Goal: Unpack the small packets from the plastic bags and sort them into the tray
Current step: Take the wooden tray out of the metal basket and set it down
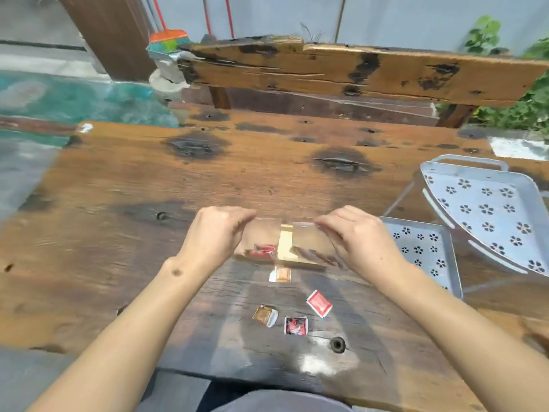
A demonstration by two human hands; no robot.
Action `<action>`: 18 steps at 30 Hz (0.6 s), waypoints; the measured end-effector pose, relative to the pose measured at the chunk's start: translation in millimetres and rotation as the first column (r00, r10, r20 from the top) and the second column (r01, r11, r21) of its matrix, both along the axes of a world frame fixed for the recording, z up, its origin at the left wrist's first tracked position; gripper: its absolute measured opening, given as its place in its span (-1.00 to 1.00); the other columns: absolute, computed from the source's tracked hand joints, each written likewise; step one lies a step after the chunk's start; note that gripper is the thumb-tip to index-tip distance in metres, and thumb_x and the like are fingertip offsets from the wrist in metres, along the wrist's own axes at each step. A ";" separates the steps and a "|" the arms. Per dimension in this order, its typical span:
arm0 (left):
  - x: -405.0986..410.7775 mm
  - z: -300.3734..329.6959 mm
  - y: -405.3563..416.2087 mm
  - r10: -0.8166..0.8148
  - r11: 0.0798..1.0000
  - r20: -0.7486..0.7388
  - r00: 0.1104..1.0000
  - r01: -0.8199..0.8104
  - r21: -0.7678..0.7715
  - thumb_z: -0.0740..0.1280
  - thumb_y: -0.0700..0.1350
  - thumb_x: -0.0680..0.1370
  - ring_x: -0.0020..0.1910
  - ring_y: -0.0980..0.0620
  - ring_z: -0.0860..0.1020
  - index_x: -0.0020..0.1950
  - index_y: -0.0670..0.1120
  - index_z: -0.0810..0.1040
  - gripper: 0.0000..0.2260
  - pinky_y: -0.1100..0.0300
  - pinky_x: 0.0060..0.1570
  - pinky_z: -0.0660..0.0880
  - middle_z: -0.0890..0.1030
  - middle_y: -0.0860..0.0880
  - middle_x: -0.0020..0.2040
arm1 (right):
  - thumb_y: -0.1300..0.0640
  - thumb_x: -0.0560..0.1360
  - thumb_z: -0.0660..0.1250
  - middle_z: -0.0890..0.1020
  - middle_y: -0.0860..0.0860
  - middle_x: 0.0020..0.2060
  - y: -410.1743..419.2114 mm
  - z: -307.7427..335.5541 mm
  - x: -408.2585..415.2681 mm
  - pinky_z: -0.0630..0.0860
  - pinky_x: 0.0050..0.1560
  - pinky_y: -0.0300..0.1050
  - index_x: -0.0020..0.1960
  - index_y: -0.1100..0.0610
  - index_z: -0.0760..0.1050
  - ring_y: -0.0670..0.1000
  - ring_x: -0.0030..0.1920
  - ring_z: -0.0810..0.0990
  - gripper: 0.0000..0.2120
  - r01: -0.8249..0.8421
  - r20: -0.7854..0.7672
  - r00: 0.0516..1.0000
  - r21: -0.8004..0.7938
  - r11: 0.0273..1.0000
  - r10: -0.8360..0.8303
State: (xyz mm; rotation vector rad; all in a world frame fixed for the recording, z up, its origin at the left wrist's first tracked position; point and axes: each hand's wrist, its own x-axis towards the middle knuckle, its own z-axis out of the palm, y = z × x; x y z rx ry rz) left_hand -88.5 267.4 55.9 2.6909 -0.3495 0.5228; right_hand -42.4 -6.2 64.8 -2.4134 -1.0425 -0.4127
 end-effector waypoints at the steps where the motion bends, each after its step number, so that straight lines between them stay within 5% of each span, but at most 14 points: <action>1: -8.1 -9.3 13.6 0.021 1.000 -0.030 0.999 -0.022 -0.003 0.36 -0.22 0.43 -0.19 -0.07 0.75 -0.05 -0.15 0.76 -0.80 0.09 -0.22 0.68 0.77 -0.09 -0.13 | -0.07 0.64 0.17 0.72 0.06 -0.22 13.5 -10.5 -2.5 0.64 -0.24 -0.02 -0.04 0.18 0.70 0.15 -0.23 0.67 -0.57 -0.020 -0.033 0.999 -0.034 0.999 0.019; 5: -39.4 -47.4 76.4 0.132 0.991 -0.188 0.973 -0.133 0.007 0.40 -0.19 0.41 -0.22 -0.09 0.74 -0.08 -0.09 0.75 -0.84 0.09 -0.25 0.66 0.77 -0.07 -0.16 | 0.14 0.52 0.40 0.72 0.06 -0.22 78.7 -55.5 -10.8 0.65 -0.24 -0.01 -0.08 0.13 0.68 0.17 -0.20 0.70 -0.91 -0.066 -0.205 0.978 -0.178 0.982 0.028; 11: -52.6 -88.4 187.2 0.286 0.957 -0.296 0.911 -0.284 0.050 0.30 -0.11 0.44 -0.23 -0.15 0.72 -0.10 -0.06 0.73 -0.80 0.05 -0.29 0.64 0.75 -0.10 -0.19 | 0.08 0.58 0.30 0.73 0.04 -0.04 204.0 -96.6 -10.1 0.57 -0.11 -0.03 0.03 0.08 0.65 0.17 0.01 0.67 -0.83 -0.109 -0.348 0.937 -0.372 0.922 -0.029; 15: -50.4 -97.6 243.4 0.364 0.931 -0.258 0.895 -0.359 0.070 0.25 -0.06 0.50 -0.25 -0.16 0.70 -0.11 -0.12 0.68 -0.77 -0.01 -0.35 0.62 0.73 -0.11 -0.20 | 0.13 0.59 0.30 0.69 0.08 -0.16 281.5 -113.0 4.0 0.51 -0.19 -0.03 -0.05 0.12 0.61 0.20 -0.10 0.65 -0.87 -0.103 -0.342 0.939 -0.328 0.939 -0.016; 18: -66.5 -119.1 268.4 0.411 0.912 -0.219 0.885 -0.404 0.076 0.39 -0.24 0.48 -0.21 -0.09 0.70 -0.02 -0.04 0.70 -0.83 0.10 -0.42 0.58 0.75 -0.02 -0.12 | 0.17 0.59 0.32 0.66 0.07 -0.21 318.5 -124.7 9.0 0.52 -0.22 -0.03 -0.08 0.14 0.60 0.19 -0.14 0.61 -0.89 -0.113 -0.324 0.946 -0.295 0.949 0.012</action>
